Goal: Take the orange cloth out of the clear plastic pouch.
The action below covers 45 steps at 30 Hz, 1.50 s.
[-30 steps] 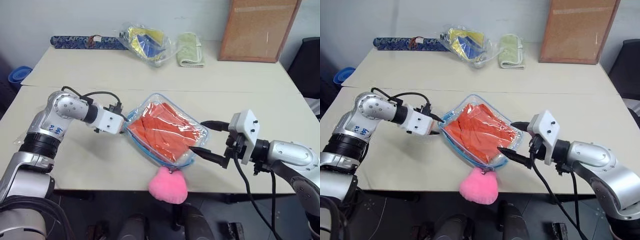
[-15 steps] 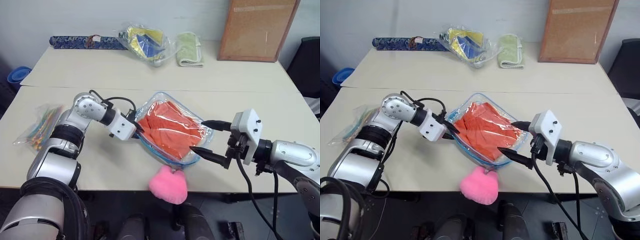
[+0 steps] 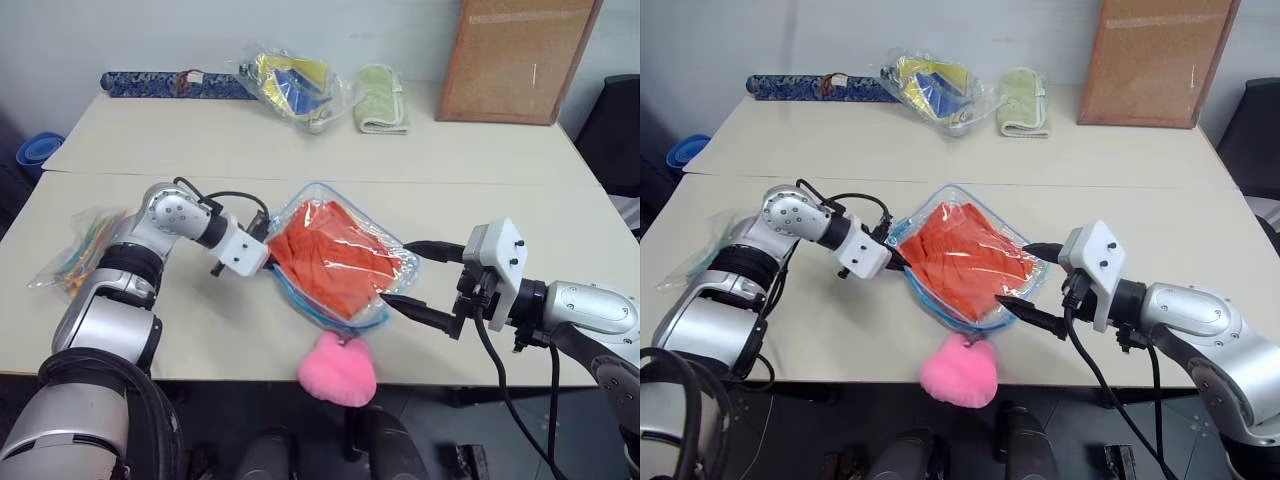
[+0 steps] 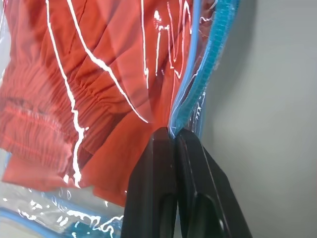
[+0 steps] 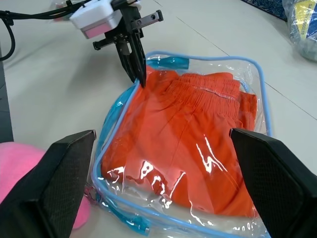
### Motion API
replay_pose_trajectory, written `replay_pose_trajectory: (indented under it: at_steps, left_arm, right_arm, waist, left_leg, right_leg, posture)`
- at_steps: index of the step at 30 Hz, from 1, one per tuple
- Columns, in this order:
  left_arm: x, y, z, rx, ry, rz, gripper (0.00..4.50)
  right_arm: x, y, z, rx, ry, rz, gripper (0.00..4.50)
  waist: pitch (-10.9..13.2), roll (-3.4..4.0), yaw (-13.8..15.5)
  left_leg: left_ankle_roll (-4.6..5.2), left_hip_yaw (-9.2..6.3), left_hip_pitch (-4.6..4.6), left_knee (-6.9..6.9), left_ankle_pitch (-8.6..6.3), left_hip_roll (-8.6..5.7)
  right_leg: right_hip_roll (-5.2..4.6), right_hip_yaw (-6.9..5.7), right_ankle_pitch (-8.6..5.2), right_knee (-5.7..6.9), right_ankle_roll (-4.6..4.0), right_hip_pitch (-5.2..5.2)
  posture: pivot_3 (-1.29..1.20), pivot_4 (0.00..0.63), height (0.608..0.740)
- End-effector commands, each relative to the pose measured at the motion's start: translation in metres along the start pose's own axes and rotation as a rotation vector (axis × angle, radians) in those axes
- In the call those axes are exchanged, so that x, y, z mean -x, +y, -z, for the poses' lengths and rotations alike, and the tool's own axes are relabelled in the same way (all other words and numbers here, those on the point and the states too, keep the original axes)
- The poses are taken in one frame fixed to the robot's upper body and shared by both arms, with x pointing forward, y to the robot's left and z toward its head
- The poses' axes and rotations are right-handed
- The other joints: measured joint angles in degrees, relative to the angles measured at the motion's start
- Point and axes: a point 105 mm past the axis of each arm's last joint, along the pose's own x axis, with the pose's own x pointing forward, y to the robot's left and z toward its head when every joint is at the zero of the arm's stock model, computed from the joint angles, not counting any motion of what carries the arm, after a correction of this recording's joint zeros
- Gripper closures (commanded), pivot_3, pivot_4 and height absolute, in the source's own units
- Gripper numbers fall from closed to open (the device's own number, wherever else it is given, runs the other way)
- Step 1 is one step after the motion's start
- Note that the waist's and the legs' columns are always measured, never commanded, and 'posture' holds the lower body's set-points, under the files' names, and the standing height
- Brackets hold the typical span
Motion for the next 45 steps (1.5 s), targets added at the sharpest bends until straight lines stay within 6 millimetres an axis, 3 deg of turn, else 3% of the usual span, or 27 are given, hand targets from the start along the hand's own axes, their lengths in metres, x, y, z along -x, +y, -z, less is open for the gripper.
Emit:
replay_pose_trajectory:
  at_steps: [1,9,12,19,24,31,40,45]
  left_arm:
    - [0.001,0.005,0.003,0.166,0.022,-0.112,4.46]
    - [0.011,-0.013,-0.001,0.441,0.213,-0.285,4.46]
    - [0.026,-0.015,0.005,0.482,0.332,-0.349,4.46]
    - [0.052,-0.045,0.007,0.604,0.505,-0.364,4.46]
    - [0.035,-0.056,-0.029,0.744,0.378,-0.36,4.46]
    - [0.025,-0.06,-0.043,0.718,0.344,-0.325,4.46]
    - [0.029,-0.046,-0.015,0.517,0.332,-0.384,4.46]
    - [0.028,-0.047,-0.011,0.447,0.288,-0.345,4.46]
  right_arm:
    - [0.003,0.004,-0.008,0.046,-0.016,0.005,0.0]
    - [0.0,0.009,-0.005,0.031,-0.012,-0.025,0.0]
    - [-0.001,0.009,-0.006,0.031,-0.015,-0.034,0.0]
    - [-0.006,0.008,-0.005,0.025,-0.026,-0.054,0.0]
    - [-0.01,0.008,-0.003,0.02,-0.038,-0.066,0.0]
    - [-0.011,0.006,-0.004,0.025,-0.045,-0.082,0.0]
    - [-0.014,0.003,-0.005,0.03,-0.052,-0.091,0.0]
    - [-0.015,0.001,-0.005,0.037,-0.052,-0.094,0.0]
  waist:
    - [0.0,0.0,0.0]
    - [0.0,0.0,-0.1]
    - [0.0,0.0,-0.1]
    - [0.0,0.0,-0.4]
    - [0.0,0.0,0.0]
    - [0.0,0.0,0.0]
    - [0.0,0.0,0.1]
    - [0.0,0.01,0.0]
  left_leg:
    - [0.0,-0.01,0.01,0.0,0.0,0.01]
    - [-0.02,-0.05,0.05,0.01,0.01,0.07]
    - [-0.06,-0.03,0.08,0.0,0.0,0.1]
    - [-0.21,-0.01,0.15,-0.12,-0.01,0.22]
    - [-0.22,0.0,0.13,-0.1,-0.01,0.21]
    - [-0.22,-0.05,0.12,-0.06,-0.01,0.19]
    - [-0.24,-0.08,0.14,-0.05,-0.01,0.22]
    - [-0.26,-0.07,0.15,-0.06,-0.01,0.23]
  right_leg:
    - [-0.02,0.06,0.0,0.0,0.0,0.0]
    - [-0.1,0.43,0.0,0.01,-0.01,0.06]
    - [-0.07,0.46,-0.01,0.02,-0.02,0.06]
    - [-0.02,0.45,-0.1,0.03,-0.18,0.03]
    - [-0.03,0.46,-0.11,0.02,-0.18,0.04]
    - [-0.06,0.45,-0.12,0.04,-0.19,0.05]
    - [-0.14,0.44,-0.13,0.05,-0.22,0.05]
    - [-0.14,0.42,-0.13,0.05,-0.23,0.03]
  posture:
    - [0.0,0.15,0.74]
    - [0.0,0.15,0.74]
    - [0.0,0.15,0.74]
    - [0.0,0.15,0.74]
    - [0.0,0.15,0.74]
    - [0.0,0.15,0.74]
    - [0.0,0.15,0.74]
    - [0.0,0.15,0.74]
